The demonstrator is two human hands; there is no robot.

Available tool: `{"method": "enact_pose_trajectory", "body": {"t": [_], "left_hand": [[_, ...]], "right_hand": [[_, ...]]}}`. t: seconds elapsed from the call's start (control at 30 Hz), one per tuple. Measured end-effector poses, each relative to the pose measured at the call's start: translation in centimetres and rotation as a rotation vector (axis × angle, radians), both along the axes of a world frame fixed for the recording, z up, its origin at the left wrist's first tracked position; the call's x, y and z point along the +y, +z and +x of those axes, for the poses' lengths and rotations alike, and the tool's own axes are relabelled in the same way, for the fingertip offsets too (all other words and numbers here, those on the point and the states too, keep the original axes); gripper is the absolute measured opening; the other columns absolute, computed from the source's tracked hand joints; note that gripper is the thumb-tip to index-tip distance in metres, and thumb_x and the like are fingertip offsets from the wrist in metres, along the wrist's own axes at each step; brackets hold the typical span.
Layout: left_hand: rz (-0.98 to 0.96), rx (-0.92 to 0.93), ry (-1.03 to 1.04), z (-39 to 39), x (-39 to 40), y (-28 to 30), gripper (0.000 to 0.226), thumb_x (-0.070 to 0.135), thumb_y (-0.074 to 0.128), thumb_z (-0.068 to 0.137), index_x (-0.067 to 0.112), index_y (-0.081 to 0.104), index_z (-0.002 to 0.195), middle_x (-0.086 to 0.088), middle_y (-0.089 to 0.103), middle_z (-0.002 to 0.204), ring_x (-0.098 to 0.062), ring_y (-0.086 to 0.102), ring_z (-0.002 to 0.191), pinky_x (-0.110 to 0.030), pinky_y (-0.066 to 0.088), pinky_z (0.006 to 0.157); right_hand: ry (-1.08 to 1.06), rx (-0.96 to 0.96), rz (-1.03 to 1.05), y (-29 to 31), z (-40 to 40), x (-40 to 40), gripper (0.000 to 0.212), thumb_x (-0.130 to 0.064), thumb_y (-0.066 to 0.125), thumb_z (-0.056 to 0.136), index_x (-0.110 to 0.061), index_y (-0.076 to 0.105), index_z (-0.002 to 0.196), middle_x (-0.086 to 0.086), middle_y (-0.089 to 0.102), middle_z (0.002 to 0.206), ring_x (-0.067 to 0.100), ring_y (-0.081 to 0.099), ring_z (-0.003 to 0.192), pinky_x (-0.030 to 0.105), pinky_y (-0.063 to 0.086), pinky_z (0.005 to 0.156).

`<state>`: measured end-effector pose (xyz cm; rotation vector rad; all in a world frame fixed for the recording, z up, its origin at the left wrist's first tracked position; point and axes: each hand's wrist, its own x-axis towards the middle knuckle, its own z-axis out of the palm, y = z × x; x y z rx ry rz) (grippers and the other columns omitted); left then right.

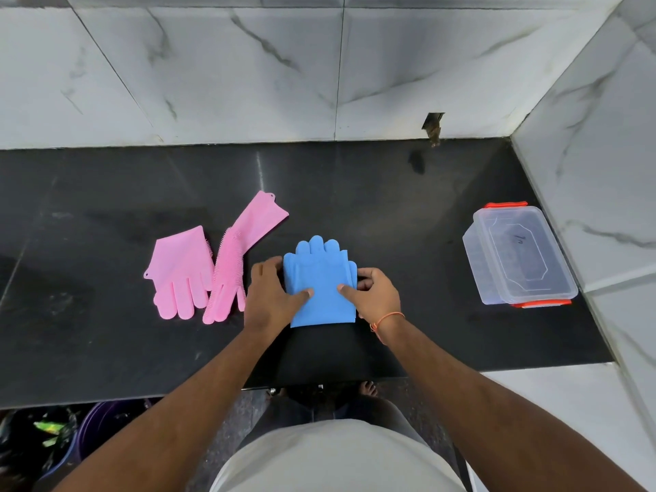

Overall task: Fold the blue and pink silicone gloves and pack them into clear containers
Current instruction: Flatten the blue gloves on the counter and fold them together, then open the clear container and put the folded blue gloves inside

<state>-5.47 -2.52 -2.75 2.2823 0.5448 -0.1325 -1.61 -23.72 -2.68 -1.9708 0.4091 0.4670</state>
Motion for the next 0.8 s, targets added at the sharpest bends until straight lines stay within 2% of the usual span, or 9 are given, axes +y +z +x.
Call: {"method": "enact_pose_trajectory", "body": {"t": [0.07,0.13,0.2,0.27,0.33,0.43,0.5,0.6,0.8], "left_hand": [[0.235,-0.147,-0.121,0.1,-0.7,0.2,0.085,0.053,0.085,0.087,0.021,0.048,0.156,-0.004,0.046,0.157,-0.028,0.052,0.140,-0.049,0.052,0.110],[0.352,-0.248,-0.228,0.9,-1.6,1.1,0.075,0.057,0.074,0.093,0.028,0.047,0.157,-0.001,0.043,0.160,-0.029,0.047,0.144,-0.053,0.049,0.108],[0.347,-0.306,-0.350,2.4,-3.5,2.3,0.069,0.056,0.068,0.097,0.031,0.047,0.157,0.002,0.043,0.162,-0.026,0.046,0.148,-0.053,0.046,0.111],[0.316,-0.356,-0.461,4.3,-5.6,3.3,0.066,0.050,0.067,0.100,0.026,0.049,0.159,0.001,0.046,0.163,-0.025,0.047,0.150,-0.052,0.047,0.115],[0.280,-0.383,-0.548,6.4,-7.9,4.1,0.066,0.044,0.067,0.103,0.020,0.049,0.161,-0.002,0.049,0.164,-0.026,0.047,0.150,-0.051,0.050,0.116],[0.243,-0.382,-0.679,9.9,-12.0,5.1,0.066,0.039,0.065,0.106,0.020,0.044,0.165,-0.004,0.048,0.168,-0.026,0.046,0.153,-0.050,0.049,0.121],[0.217,-0.394,-0.757,11.9,-15.0,5.7,0.065,0.037,0.062,0.108,0.022,0.041,0.167,-0.004,0.047,0.169,-0.025,0.045,0.155,-0.049,0.046,0.124],[0.192,-0.416,-0.867,14.6,-20.2,6.4,0.064,0.037,0.061,0.109,0.023,0.040,0.167,-0.004,0.046,0.170,-0.025,0.044,0.157,-0.047,0.044,0.126],[0.131,-0.313,-0.945,18.5,-29.1,6.0,0.071,0.037,0.061,0.110,0.024,0.030,0.172,-0.004,0.031,0.179,-0.030,0.030,0.165,-0.052,0.035,0.129]], "right_hand": [[-0.056,-0.059,-0.012,0.0,-0.5,-0.7,0.064,-0.042,0.090,0.082,-0.023,0.061,0.136,-0.009,0.067,0.107,0.006,0.065,0.095,0.020,0.054,0.078],[-0.133,-0.090,-0.001,0.1,-0.9,-1.3,0.065,-0.050,0.087,0.083,-0.026,0.060,0.137,-0.011,0.066,0.109,0.005,0.064,0.097,0.020,0.052,0.080],[-0.230,-0.095,0.046,0.1,-1.4,-2.9,0.061,-0.053,0.081,0.086,-0.027,0.060,0.137,-0.010,0.069,0.106,0.011,0.069,0.098,0.035,0.060,0.089],[-0.309,-0.111,0.094,0.1,-1.7,-4.4,0.052,-0.050,0.079,0.090,-0.029,0.060,0.133,-0.007,0.072,0.100,0.017,0.073,0.096,0.049,0.062,0.093],[-0.385,-0.146,0.122,0.3,-1.9,-6.0,0.045,-0.046,0.078,0.093,-0.029,0.061,0.130,-0.003,0.073,0.097,0.021,0.073,0.093,0.052,0.062,0.092],[-0.503,-0.181,0.127,0.9,-2.3,-9.2,0.035,-0.045,0.077,0.095,-0.031,0.061,0.123,-0.005,0.071,0.098,0.017,0.072,0.093,0.048,0.064,0.091],[-0.582,-0.202,0.096,1.2,-2.7,-11.3,0.026,-0.049,0.075,0.095,-0.036,0.060,0.112,-0.010,0.070,0.097,0.013,0.070,0.090,0.039,0.064,0.087],[-0.732,-0.260,0.028,1.8,-3.2,-14.3,0.028,-0.058,0.072,0.092,-0.034,0.058,0.098,-0.012,0.068,0.087,0.009,0.067,0.080,0.025,0.052,0.073],[-0.942,-0.302,-0.051,2.0,-3.3,-19.6,0.038,-0.065,0.070,0.088,-0.031,0.052,0.088,-0.010,0.059,0.073,0.006,0.057,0.062,0.027,0.049,0.063]]}}
